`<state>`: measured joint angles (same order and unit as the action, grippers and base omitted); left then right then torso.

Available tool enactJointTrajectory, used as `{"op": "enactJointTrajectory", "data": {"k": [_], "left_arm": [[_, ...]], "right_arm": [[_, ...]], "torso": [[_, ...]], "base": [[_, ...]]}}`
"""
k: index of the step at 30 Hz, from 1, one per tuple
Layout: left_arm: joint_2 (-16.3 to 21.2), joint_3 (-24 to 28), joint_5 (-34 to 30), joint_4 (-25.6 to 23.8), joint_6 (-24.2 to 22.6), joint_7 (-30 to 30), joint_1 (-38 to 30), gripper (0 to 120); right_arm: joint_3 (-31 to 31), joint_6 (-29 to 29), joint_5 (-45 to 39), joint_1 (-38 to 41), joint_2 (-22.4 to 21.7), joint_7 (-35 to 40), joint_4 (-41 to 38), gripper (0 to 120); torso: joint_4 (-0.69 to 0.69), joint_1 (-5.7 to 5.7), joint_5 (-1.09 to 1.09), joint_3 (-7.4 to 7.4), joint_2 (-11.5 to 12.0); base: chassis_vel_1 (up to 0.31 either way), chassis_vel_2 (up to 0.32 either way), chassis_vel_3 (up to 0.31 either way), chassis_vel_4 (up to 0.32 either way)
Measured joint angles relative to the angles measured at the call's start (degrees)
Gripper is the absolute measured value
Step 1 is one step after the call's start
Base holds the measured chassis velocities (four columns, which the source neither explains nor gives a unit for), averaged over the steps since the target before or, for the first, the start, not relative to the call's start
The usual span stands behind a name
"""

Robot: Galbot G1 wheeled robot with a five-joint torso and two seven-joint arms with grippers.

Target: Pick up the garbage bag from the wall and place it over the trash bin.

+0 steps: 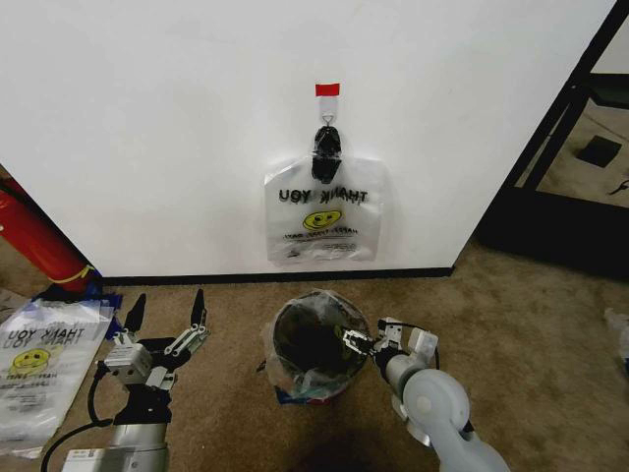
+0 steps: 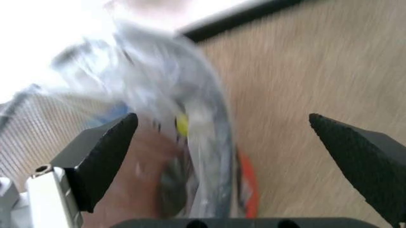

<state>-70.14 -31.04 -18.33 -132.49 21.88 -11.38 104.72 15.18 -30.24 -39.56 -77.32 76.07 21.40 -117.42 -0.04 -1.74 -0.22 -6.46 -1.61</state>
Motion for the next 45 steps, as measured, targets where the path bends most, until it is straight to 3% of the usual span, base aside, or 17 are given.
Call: {"op": "enactJointTrajectory", "data": {"k": [2, 6, 8, 10, 14, 16, 19, 28, 45], "left_arm": [[0.0, 0.2, 0.3, 0.2, -0.2, -0.1, 0.0, 100], [-0.2, 1.8, 1.6, 1.1, -0.4, -0.5, 0.2, 100], [-0.3, 2.1, 1.8, 1.2, -0.4, -0.6, 0.2, 100], [-0.3, 2.8, 2.2, 1.3, -0.4, -0.6, 0.0, 100], [-0.2, 3.5, 2.4, 0.9, -0.8, -0.8, 0.2, 100], [-0.2, 3.6, 2.4, 0.6, -1.0, -0.8, 0.4, 100], [-0.4, 4.6, 4.1, -0.1, -1.1, -0.9, 0.9, 100], [-2.2, 6.6, 7.0, -0.7, -1.3, -2.4, -0.4, 100], [-3.8, 6.7, 10.2, -1.3, 0.4, -3.0, 0.7, 100]], "right_arm": [[0.2, 2.4, 2.7, -1.0, -0.3, -1.7, -0.8, 100], [2.5, 22.2, 17.8, -6.5, -1.3, -8.9, -4.6, 100], [3.1, 25.5, 19.9, -7.5, -1.2, -9.7, -5.1, 100], [5.0, 34.8, 26.0, -10.9, -0.2, -11.9, -6.9, 100], [8.0, 47.5, 37.8, -18.6, 2.5, -15.8, -8.1, 100], [8.3, 49.1, 39.1, -19.8, 2.8, -16.2, -8.2, 100], [8.8, 56.6, 44.5, -25.7, 5.7, -15.0, -9.8, 100], [10.2, 59.7, 45.0, -32.3, 8.8, -11.3, -14.5, 100], [9.1, 57.6, 44.3, -33.3, 9.0, -9.7, -16.2, 100]], "torso": [[-0.01, 0.0, -0.01, 0.0, 0.0], [0.0, 0.0, 0.0, 0.0, 0.0], [-0.01, 0.0, 0.0, 0.0, 0.0], [0.0, 0.0, 0.0, 0.0, 0.0], [-0.01, 0.0, 0.0, 0.0, 0.0], [-0.01, 0.0, 0.0, 0.0, 0.0], [-0.01, 0.0, 0.0, 0.0, 0.0], [0.0, 0.0, -0.01, 0.0, 0.0], [0.0, 0.0, 0.0, 0.0, 0.0]], "base": [[0.0, 0.0, 0.0, 0.0], [0.0, 0.0, 0.0, 0.0], [0.0, 0.0, 0.0, 0.0], [0.0, 0.0, 0.0, 0.0], [0.0, 0.0, 0.0, 0.0], [0.0, 0.0, 0.0, 0.0], [0.0, 0.0, 0.0, 0.0], [0.0, 0.0, 0.0, 0.0], [0.0, 0.0, 0.0, 0.0]]}}
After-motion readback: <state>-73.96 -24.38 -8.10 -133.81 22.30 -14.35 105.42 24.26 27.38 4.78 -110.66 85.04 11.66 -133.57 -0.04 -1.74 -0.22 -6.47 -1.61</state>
